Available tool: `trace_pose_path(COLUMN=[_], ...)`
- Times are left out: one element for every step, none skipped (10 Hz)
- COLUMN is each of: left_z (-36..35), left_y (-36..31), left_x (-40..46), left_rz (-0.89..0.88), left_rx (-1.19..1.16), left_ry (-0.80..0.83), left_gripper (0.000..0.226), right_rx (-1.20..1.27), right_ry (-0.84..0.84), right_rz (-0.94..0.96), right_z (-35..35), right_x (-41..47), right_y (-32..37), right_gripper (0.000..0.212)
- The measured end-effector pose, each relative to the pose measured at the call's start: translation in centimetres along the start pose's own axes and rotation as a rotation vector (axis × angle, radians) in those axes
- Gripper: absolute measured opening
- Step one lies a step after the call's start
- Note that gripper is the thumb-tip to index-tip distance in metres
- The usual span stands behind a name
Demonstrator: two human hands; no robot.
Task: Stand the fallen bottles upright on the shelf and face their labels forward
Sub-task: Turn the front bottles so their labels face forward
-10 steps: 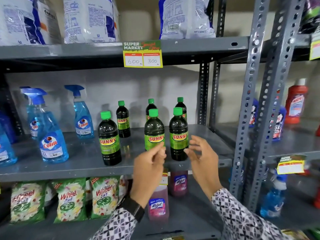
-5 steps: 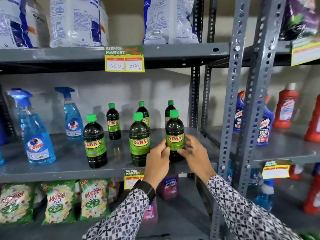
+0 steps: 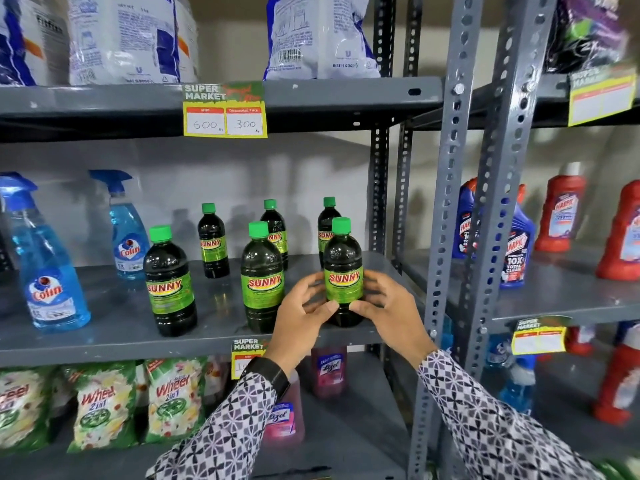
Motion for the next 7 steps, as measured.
trace_pose_path(left_z=[0.0,0.0,0.1,0.0,0.0,-0.3,0.9], left_y=[0.3,0.6,0.6,0.5,-0.2,-0.8,-4.0], left_x=[0.1,0.2,0.2,0.1,-0.3,-1.2,-3.3], left_rz=[-0.001,-0.010,-0.008,-0.012,-0.013,-0.004,-0.066], left_rx=[-0.010,-0.027,-0.037,-0.031,-0.014,0.009,0.040], left_ry=[-0.001,0.009,0.008,0.007,0.009,0.019,0.001], left_gripper=[0.053,0.053,0.053,0.053,0.054,0.059,0.057], right_rx=[0.008,0.020,0.009,0.002,-0.040,-0.039,-0.075], right_ry=[-0.005,-0.011,-0.022,-0.023,-0.015,-0.015,-0.175], right_rz=[-0.003,-0.005,-0.016,-0.018,-0.025,-0.053,0.005], right_z=[-0.1,-0.3,-0.3,-0.4,-0.3,-0.5,0.0], right_x=[0.0,-0.1,-0.3,-0.3,-1.0,-1.9,-2.6], right_y=[-0.2,-0.3,0.0,0.2,1.0,1.6,4.6], right_gripper=[0.061,0.062,0.064,0.065,0.064,0.073,0.074])
Point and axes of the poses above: each hand's wrist, its own x-axis towards the middle knuckle, its own z-axis out of the back of the hand, y = z × x, the point moved 3 cm from there along x, towards the middle knuckle, and after that the axes turned 8 degrees about -x, right-handed, at the moved point
